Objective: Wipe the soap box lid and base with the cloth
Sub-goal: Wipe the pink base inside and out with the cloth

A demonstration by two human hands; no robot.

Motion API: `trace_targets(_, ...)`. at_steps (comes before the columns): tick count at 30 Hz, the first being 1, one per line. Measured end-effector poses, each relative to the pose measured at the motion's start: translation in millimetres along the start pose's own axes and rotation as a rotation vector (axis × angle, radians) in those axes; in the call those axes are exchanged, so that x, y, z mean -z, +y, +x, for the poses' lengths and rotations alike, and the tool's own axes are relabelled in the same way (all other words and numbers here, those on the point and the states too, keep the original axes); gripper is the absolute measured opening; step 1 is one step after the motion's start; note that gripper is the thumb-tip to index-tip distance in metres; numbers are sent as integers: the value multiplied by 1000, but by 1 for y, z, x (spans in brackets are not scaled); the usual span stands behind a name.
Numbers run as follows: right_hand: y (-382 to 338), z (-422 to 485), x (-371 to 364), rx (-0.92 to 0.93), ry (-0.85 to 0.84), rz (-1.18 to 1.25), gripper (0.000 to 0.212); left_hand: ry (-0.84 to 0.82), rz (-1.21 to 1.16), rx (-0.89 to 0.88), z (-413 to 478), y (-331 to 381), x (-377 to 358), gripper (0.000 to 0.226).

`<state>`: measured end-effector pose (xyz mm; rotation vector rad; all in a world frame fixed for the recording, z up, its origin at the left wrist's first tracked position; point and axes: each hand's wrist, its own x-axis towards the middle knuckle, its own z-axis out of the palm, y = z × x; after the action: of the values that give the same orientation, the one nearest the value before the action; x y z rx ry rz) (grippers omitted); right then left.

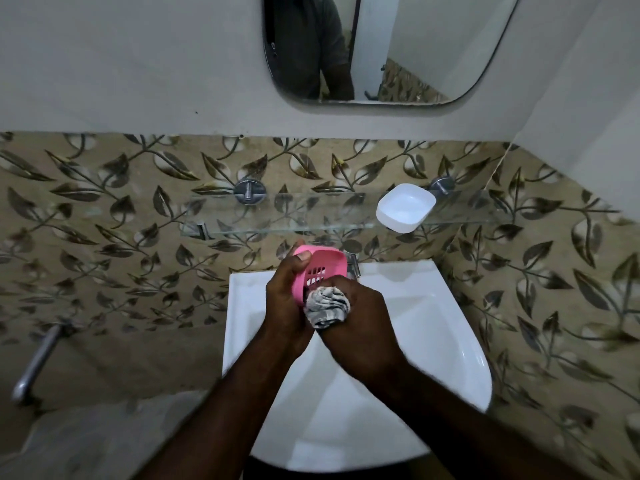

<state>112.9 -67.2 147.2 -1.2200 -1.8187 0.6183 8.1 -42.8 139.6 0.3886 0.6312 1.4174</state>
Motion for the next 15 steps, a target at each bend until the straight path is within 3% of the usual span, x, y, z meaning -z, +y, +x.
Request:
trace_targets(3,-5,-2,2,183,-13,13,25,0,-4,-34,-2,3,-1,22)
trace_targets(6,10,1,16,320,-67,-194,14,55,-27,-18,-6,3,0,22)
trace_targets(11,4,0,6,-3,-38,-141,18,76,0,-2,-8,-1,1,35)
trace_targets(15,-14,-5,-4,40,-27,29,13,16,-28,-11,-7,3,1,20)
